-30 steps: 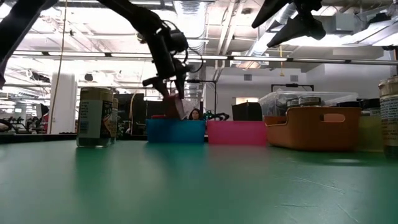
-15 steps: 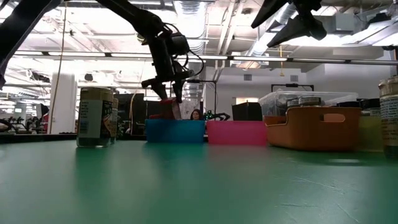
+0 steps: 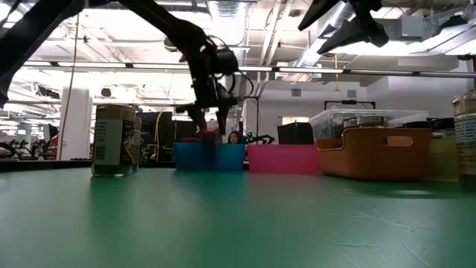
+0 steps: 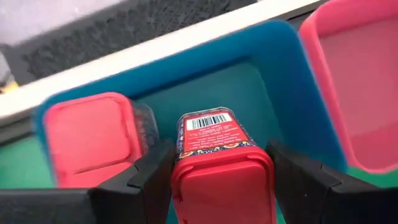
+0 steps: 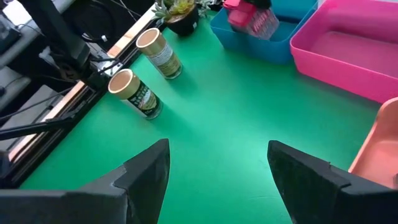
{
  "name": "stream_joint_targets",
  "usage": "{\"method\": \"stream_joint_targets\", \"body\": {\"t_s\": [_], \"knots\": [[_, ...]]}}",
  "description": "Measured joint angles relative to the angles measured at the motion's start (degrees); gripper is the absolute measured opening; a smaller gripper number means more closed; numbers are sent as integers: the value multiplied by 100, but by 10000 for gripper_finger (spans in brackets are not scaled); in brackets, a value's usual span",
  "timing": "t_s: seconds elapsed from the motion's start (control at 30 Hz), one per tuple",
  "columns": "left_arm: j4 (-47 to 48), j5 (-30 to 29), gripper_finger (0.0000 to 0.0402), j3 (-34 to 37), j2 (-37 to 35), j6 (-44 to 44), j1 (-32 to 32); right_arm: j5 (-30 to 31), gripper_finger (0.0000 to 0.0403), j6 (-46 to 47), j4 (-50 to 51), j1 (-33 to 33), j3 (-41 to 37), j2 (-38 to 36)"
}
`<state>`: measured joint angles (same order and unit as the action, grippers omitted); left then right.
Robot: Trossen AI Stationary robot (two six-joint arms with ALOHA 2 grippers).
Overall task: Sort spices by type
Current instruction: Put the red seasoning can into the blue bin, then put the bottom brown seasoning bottle into the red bin
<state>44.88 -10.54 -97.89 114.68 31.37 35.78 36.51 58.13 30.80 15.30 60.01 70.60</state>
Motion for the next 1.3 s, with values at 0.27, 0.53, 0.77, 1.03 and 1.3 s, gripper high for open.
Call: {"method": "stream_joint_targets", "body": {"t_s": [0.27, 0.53, 0.77, 1.03, 1.3], "knots": [[-173, 153, 218, -125, 344, -22, 5, 0, 296, 33, -4, 6, 0, 1], [-395, 262, 249, -181, 353, -43, 7, 0, 296, 6, 5, 10, 0, 0], [-474, 277, 276, -181, 353, -34, 14, 0, 296, -98, 60, 8, 0, 1], [-403, 143, 284, -561, 355, -582, 21, -2, 296, -101, 62, 8, 0, 1], [339, -912, 284, -1681, 344, -2063, -240, -57, 296, 74, 177, -45, 0, 0]]}}
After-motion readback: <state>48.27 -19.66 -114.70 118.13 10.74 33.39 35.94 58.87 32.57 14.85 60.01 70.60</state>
